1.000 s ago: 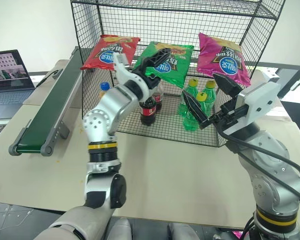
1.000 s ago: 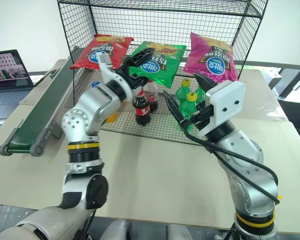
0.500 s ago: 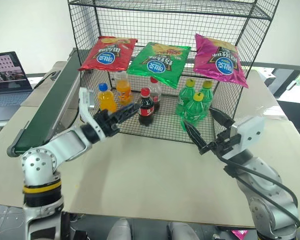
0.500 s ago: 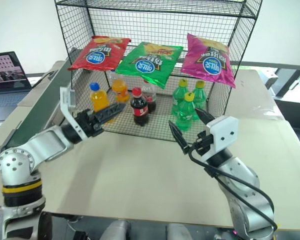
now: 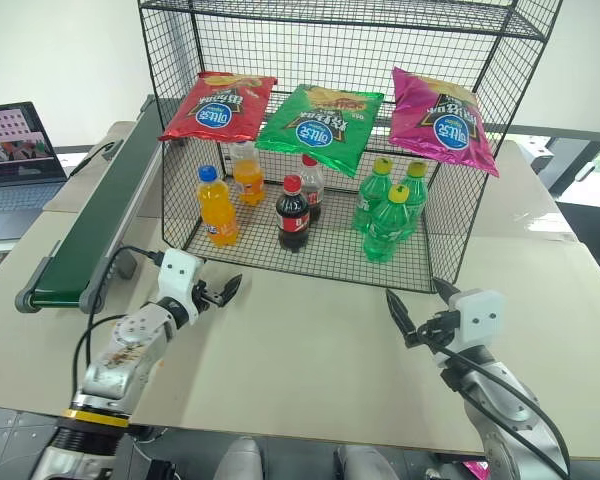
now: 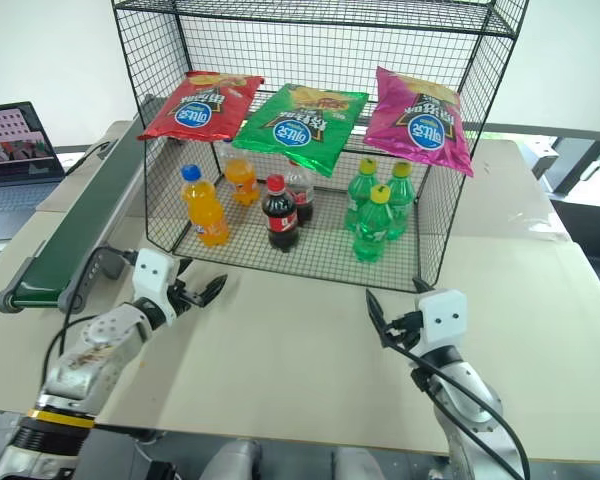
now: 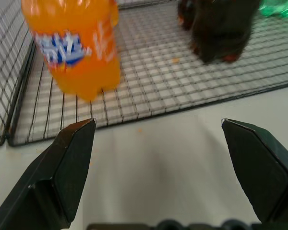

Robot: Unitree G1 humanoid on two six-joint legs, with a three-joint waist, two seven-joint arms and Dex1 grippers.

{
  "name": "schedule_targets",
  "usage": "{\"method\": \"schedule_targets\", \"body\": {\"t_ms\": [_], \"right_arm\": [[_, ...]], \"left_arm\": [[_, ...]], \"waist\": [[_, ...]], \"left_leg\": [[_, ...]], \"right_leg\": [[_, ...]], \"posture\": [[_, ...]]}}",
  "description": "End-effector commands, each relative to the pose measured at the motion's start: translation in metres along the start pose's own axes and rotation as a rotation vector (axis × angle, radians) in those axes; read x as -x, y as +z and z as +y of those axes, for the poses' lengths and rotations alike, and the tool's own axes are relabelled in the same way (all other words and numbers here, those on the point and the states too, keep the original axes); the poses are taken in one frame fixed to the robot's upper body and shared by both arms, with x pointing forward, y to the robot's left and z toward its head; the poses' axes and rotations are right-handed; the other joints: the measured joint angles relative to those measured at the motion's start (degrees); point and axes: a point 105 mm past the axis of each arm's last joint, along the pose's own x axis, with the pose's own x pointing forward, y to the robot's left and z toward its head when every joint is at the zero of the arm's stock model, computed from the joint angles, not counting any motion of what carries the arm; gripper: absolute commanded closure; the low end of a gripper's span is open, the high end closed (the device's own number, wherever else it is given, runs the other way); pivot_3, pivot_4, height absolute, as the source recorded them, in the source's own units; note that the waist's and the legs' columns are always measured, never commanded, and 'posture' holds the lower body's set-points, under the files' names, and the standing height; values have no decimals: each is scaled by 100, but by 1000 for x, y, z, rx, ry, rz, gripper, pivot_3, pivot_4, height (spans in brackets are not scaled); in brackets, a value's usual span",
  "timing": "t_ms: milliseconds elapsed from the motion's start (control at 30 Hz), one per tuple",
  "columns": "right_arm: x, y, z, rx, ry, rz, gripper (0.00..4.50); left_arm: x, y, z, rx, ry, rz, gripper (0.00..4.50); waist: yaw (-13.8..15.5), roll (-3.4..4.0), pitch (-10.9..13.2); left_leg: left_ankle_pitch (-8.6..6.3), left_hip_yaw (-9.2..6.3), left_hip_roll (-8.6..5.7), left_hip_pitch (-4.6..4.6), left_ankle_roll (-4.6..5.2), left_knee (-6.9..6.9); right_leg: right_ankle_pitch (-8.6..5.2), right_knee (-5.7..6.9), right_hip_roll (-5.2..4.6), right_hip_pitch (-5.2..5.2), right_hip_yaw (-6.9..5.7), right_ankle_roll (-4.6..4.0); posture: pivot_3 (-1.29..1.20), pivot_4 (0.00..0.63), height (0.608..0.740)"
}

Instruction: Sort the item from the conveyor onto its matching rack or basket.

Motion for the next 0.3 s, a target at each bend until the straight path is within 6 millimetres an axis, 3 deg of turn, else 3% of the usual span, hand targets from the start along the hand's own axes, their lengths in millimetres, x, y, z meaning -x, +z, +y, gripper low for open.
{"method": "schedule_targets", "body": {"t_ms": [33,300], "right_arm": [[-2,13,-3,17,-18,-70,0],[-4,13,-8,22,-39,-82,0]], "left_arm": [[-5,18,0,-51,-10,-82,51],[-8,15,-9,-16,-94,-79,51]], "waist": [[-1,0,0],[-10,1,-1]], "left_leg": [[-1,0,0,0,1,0],[-2,1,0,1,4,2]], "right_leg": [[0,1,0,0,0,0],[0,7,0,1,1,1]], "posture": [[0,150,740],[0,150,740]]}}
